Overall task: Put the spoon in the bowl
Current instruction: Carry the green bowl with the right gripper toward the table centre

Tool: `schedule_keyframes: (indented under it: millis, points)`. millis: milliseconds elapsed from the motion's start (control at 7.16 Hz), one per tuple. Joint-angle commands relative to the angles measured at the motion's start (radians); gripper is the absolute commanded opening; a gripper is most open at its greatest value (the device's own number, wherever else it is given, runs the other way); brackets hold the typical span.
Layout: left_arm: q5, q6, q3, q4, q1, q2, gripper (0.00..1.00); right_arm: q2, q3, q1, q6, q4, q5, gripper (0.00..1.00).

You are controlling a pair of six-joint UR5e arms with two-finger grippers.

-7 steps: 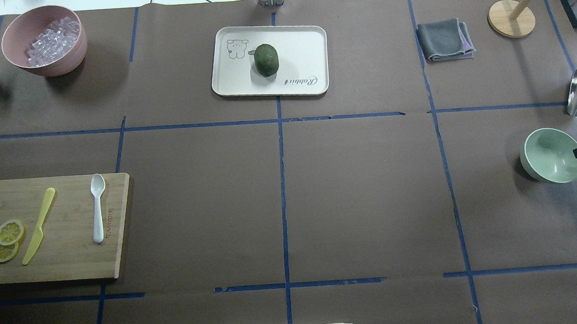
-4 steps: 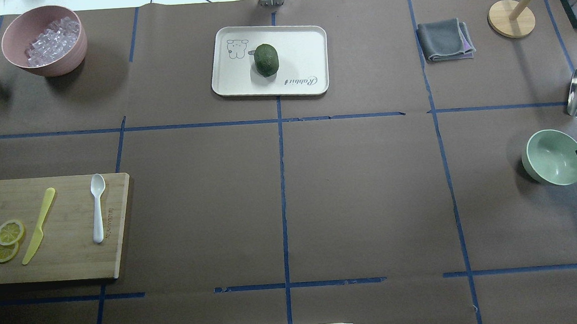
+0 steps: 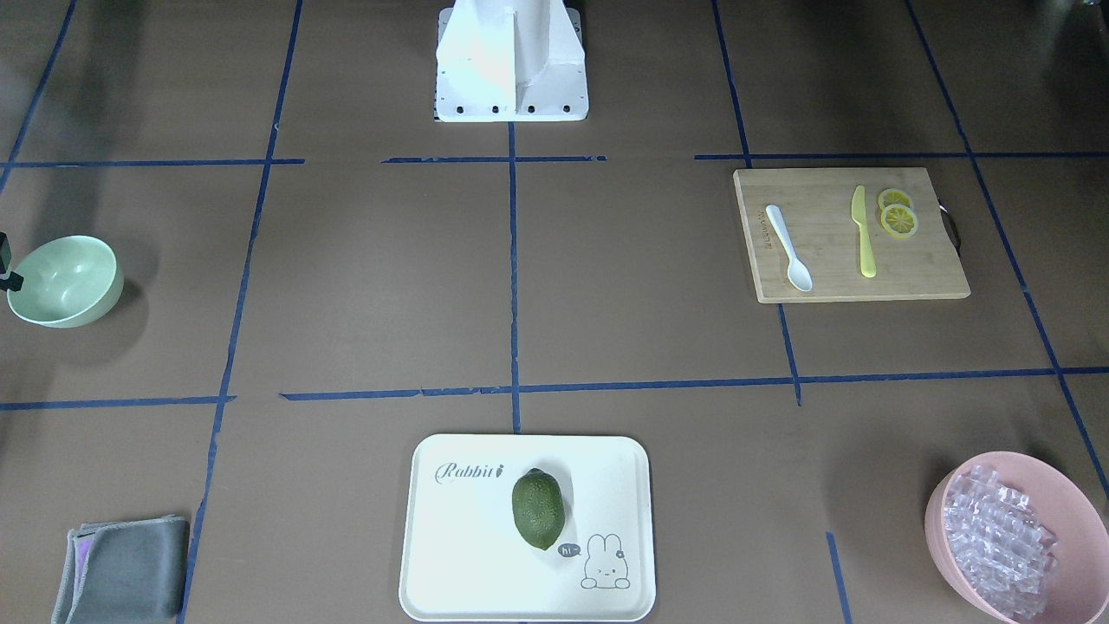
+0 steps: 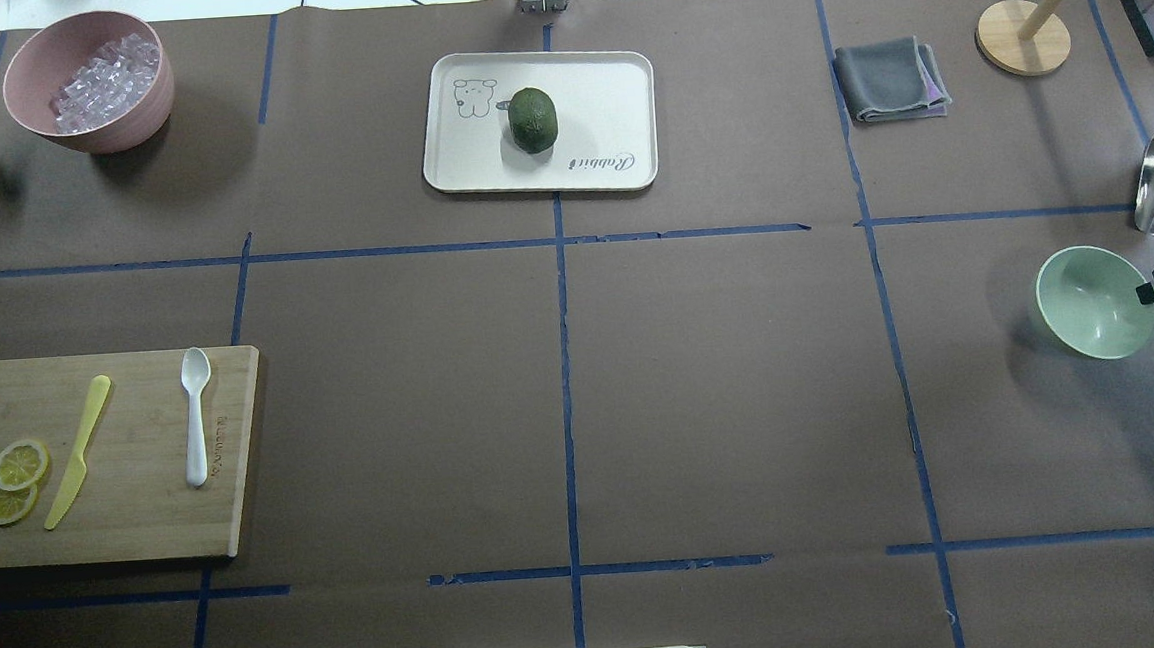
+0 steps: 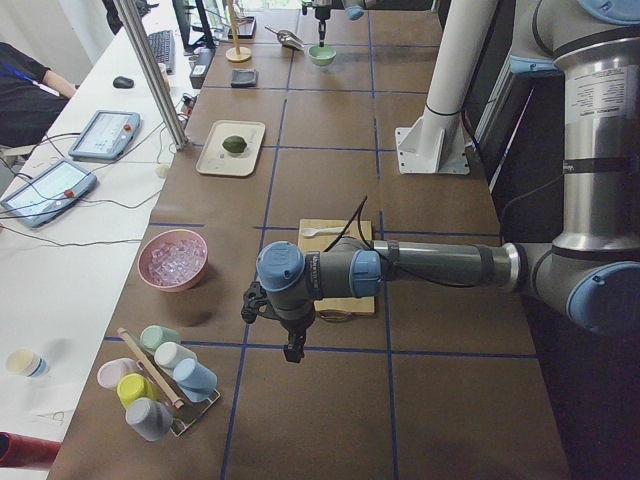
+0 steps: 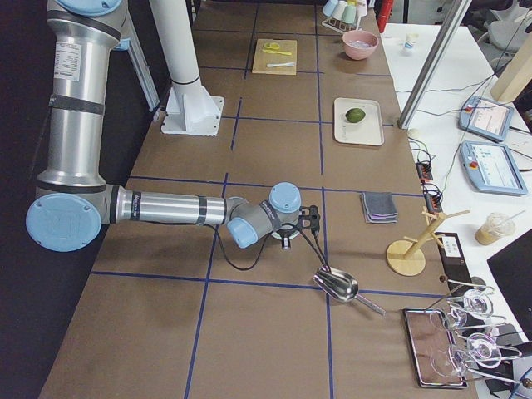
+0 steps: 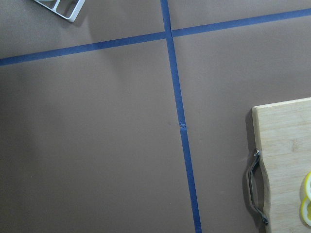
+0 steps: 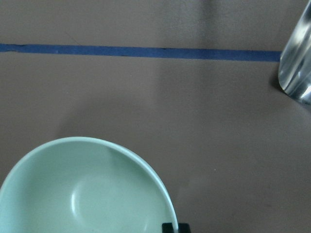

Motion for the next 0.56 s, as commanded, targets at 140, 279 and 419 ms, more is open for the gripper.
schedule_keyframes:
  millis: [140,279,419]
  points:
    - [0.000,0.000,0.000,0.000,0.000,0.000,1.00,0.106,0.226,-0.047,0.112,-0.275,0.007,0.00]
    - [0.000,0.000,0.000,0.000,0.000,0.002,1.00,0.191,0.278,-0.084,0.194,-0.399,0.002,0.00]
    - [0.000,0.000,0.000,0.000,0.000,0.002,1.00,0.298,0.288,-0.173,0.376,-0.442,-0.031,0.00]
